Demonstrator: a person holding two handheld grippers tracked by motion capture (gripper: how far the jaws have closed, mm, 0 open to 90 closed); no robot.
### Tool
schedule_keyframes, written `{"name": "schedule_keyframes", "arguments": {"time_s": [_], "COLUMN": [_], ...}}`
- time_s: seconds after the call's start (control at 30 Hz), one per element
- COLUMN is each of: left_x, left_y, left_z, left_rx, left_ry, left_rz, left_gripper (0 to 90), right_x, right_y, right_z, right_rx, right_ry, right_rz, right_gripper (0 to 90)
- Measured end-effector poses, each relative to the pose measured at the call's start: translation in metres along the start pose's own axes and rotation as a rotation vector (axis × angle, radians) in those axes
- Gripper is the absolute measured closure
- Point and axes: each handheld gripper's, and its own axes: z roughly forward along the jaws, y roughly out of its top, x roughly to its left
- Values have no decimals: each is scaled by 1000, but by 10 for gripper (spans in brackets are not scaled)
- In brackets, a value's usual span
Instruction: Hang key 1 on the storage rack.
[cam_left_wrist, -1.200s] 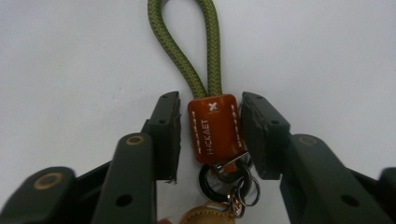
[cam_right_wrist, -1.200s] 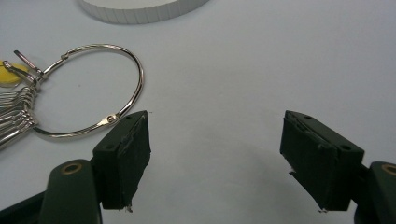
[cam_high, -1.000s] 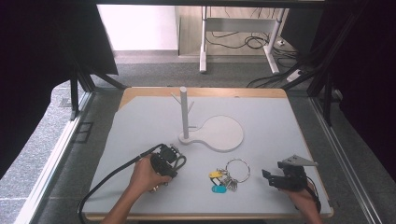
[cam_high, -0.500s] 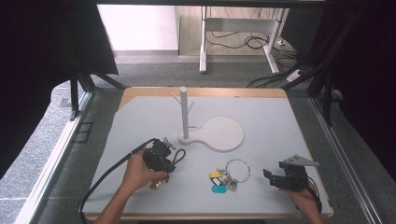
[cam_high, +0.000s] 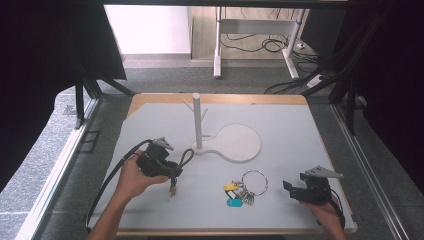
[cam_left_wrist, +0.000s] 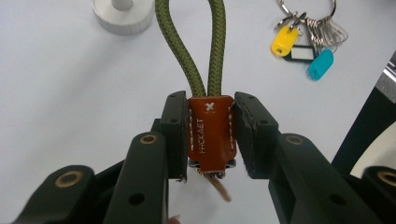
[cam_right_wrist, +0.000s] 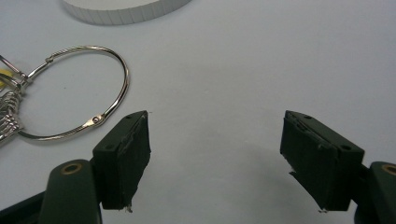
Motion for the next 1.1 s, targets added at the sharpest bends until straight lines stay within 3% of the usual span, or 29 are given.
{"name": "schedule_keyframes", "arguments": {"time_s": [0.57, 1.1], "left_x": [0, 5], "left_y": [11, 29], "left_z": [-22, -41], "left_rx": [-68, -81], "left_ry": [-15, -10], "left_rz": [21, 41], "left_gripper": [667, 667], "right_x": [-1, -2], "right_y": [0, -1], "right_z": [0, 0], "right_rx": [0, 0], "right_ry": [0, 0], "right_rz": [3, -1], "right_gripper": [249, 248]}}
